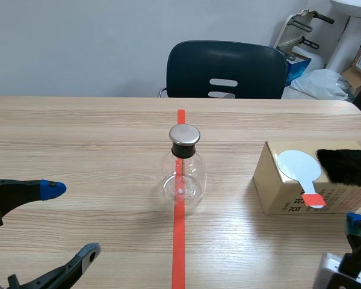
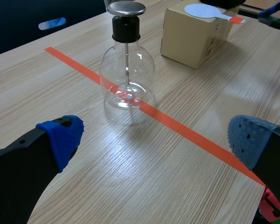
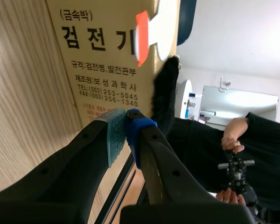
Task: Do the electroscope experiment.
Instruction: 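Pick up the white charging plate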
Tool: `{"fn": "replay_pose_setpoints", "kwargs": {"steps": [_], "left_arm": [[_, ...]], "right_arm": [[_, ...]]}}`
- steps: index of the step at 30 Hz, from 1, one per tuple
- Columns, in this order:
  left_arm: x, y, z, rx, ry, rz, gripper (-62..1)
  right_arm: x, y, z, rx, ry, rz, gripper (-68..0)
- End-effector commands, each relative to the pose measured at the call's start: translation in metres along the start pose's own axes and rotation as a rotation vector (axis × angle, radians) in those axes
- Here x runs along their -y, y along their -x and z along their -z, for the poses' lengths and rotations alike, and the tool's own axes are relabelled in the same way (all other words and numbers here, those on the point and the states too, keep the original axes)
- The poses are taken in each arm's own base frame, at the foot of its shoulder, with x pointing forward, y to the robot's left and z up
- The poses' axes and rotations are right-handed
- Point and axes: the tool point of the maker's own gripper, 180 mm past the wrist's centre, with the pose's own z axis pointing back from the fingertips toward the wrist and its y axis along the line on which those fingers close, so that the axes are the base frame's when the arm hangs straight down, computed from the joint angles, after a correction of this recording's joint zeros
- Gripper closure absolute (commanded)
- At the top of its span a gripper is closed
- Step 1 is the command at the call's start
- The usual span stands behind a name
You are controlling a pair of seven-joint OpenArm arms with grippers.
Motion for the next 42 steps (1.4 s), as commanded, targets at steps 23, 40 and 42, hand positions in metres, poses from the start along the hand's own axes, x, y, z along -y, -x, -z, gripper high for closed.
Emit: {"fn": "replay_pose_setpoints", "kwargs": {"steps": [23,40,42], "left_arm": [[0.001,-0.005,0.002,0.025,-0.003,-0.009,-62.3],[0.001,-0.005,0.002,0.025,-0.003,-0.009,-62.3],[0.001,-0.005,0.002,0.025,-0.003,-0.009,-62.3]], "right_arm": [[-0.008,-0.008,0.010,0.041,0.033,0.008,-60.8],[0.013,-0.031,0.025,0.164,0.110,-0.010,-67.9],[0.019,-0.031,0.030,0.161,0.126,-0.010,-67.9]]}}
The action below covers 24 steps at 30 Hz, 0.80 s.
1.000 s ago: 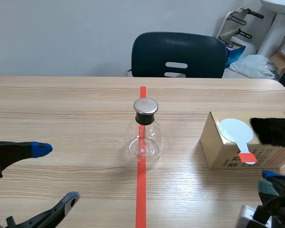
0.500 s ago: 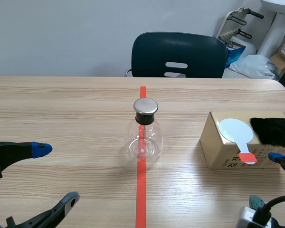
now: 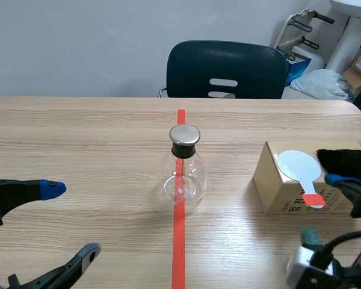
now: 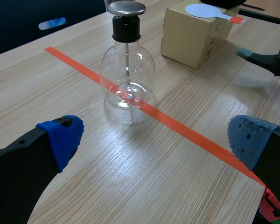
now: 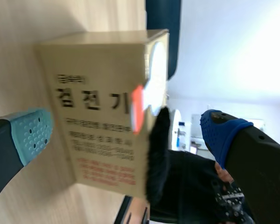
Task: Do the electroscope experiment.
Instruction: 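Pick up the white charging plate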
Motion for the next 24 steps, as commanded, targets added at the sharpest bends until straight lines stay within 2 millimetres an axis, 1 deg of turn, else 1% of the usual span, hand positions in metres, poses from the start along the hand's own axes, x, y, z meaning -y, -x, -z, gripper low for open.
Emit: {"fn": "replay_pose_setpoints", "kwargs": {"steps": [1,7,11,15,17,20,24], "left_arm": [[0.001,-0.005,0.002,0.025,-0.003,-0.009,-62.3],[0.001,-0.005,0.002,0.025,-0.003,-0.009,-62.3],[0.001,-0.005,0.002,0.025,-0.003,-0.009,-62.3],[0.001,-0.005,0.002,0.025,-0.003,-0.009,-62.3],[0.001,-0.005,0.002,0.025,-0.003,-0.009,-62.3],[0.001,-0.005,0.002,0.025,-0.003,-0.009,-62.3],[0.001,-0.005,0.002,0.025,-0.003,-0.009,-62.3]], "right_arm": [[0.013,0.002,0.009,0.001,0.040,-0.014,-67.9],[0.021,0.001,0.019,-0.003,0.066,-0.015,-67.9],[0.020,0.001,0.019,0.000,0.061,-0.024,-67.9],[0.018,0.005,0.017,-0.021,0.050,-0.034,-67.9],[0.017,0.007,0.017,-0.031,0.049,-0.037,-66.6],[0.017,0.008,0.017,-0.039,0.049,-0.036,-60.2],[0.018,0.009,0.017,-0.043,0.049,-0.036,-45.9]]}}
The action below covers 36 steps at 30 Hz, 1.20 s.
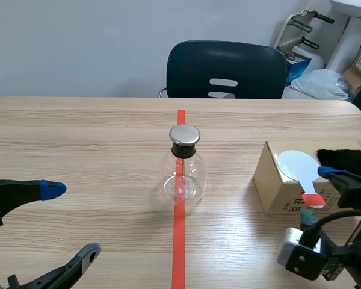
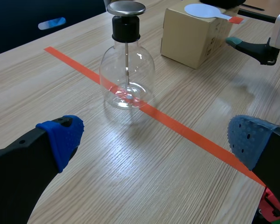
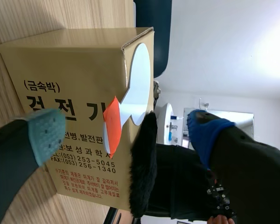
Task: Do the electroscope experiment.
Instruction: 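Pick up the white charging plate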
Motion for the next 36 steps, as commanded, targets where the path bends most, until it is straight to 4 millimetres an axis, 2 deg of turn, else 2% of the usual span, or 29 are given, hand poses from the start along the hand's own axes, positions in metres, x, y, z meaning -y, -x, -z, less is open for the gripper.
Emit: {"fn": "replay_pose_setpoints", "kwargs": {"steps": [1,7,12,16,28,32,36], "left_arm": [[0.001,-0.005,0.002,0.025,-0.003,-0.009,-62.3],[0.001,-0.005,0.002,0.025,-0.003,-0.009,-62.3],[0.001,-0.005,0.002,0.025,-0.003,-0.009,-62.3],[0.001,-0.005,0.002,0.025,-0.003,-0.009,-62.3],[0.001,-0.005,0.002,0.025,-0.003,-0.009,-62.3],[0.001,-0.005,0.002,0.025,-0.003,-0.009,-62.3],[0.001,-0.005,0.002,0.025,-0.003,-0.009,-62.3]], "right_arm": [[0.009,0.006,0.001,-0.006,0.025,-0.019,-41.9],[0.009,0.006,0.001,-0.006,0.026,-0.019,-21.1],[0.009,0.006,0.001,-0.006,0.026,-0.019,-12.1],[0.009,0.006,0.001,-0.006,0.026,-0.019,-0.4],[0.012,0.012,-0.001,-0.018,0.033,-0.030,-0.8],[0.029,0.023,-0.011,-0.038,0.080,-0.034,-0.8],[0.056,0.030,-0.023,-0.051,0.157,-0.046,-0.8]]}}
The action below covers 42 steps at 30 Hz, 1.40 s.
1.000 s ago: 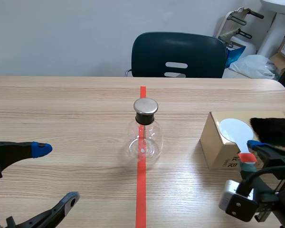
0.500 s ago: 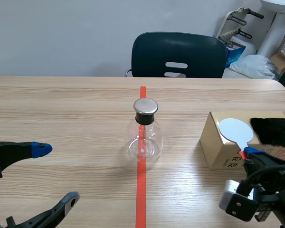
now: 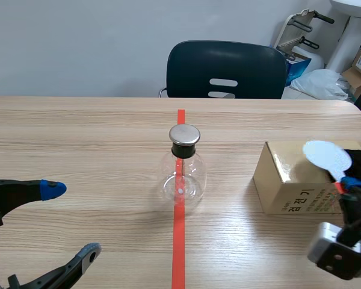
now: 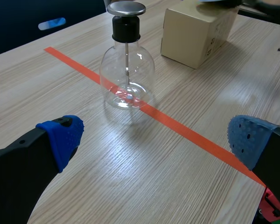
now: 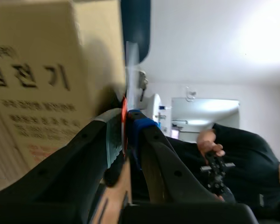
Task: Do the electroscope experiment.
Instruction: 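Pick up the white charging plate, then bring the plate to the electroscope and point at the metal foil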
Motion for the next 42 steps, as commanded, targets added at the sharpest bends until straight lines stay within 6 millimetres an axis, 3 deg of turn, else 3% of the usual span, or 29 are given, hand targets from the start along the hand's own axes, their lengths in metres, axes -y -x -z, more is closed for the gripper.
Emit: {"fn": "replay_pose_setpoints", "kwargs": {"steps": [1,12,23,24,29,33,34,42], "left_arm": [[0.001,-0.005,0.002,0.025,-0.005,-0.008,-62.3],[-0.002,-0.003,0.003,0.011,-0.008,0.000,-62.3],[-0.046,0.025,0.017,-0.068,-0.056,0.035,-62.3],[-0.050,0.029,0.018,-0.080,-0.059,0.035,-60.9],[-0.070,0.047,0.025,-0.119,-0.073,0.027,-24.0],[-0.081,0.053,0.033,-0.130,-0.073,0.024,-5.0],[-0.083,0.053,0.035,-0.129,-0.069,0.024,-2.1],[-0.093,0.049,0.073,-0.085,-0.052,0.017,-2.5]], "right_arm": [[0.025,0.007,0.001,-0.007,0.076,-0.035,-0.8],[0.092,0.021,-0.013,-0.059,0.347,-0.142,-0.8],[0.134,0.030,-0.019,-0.090,0.455,-0.168,-0.8],[0.139,0.029,-0.019,-0.087,0.467,-0.173,-0.8],[0.168,0.020,-0.017,-0.061,0.555,-0.179,-0.8],[0.187,0.020,-0.012,-0.060,0.626,-0.180,-0.8],[0.191,0.020,-0.010,-0.063,0.643,-0.179,-0.8],[0.196,0.021,0.026,-0.026,0.570,-0.123,-0.8]]}}
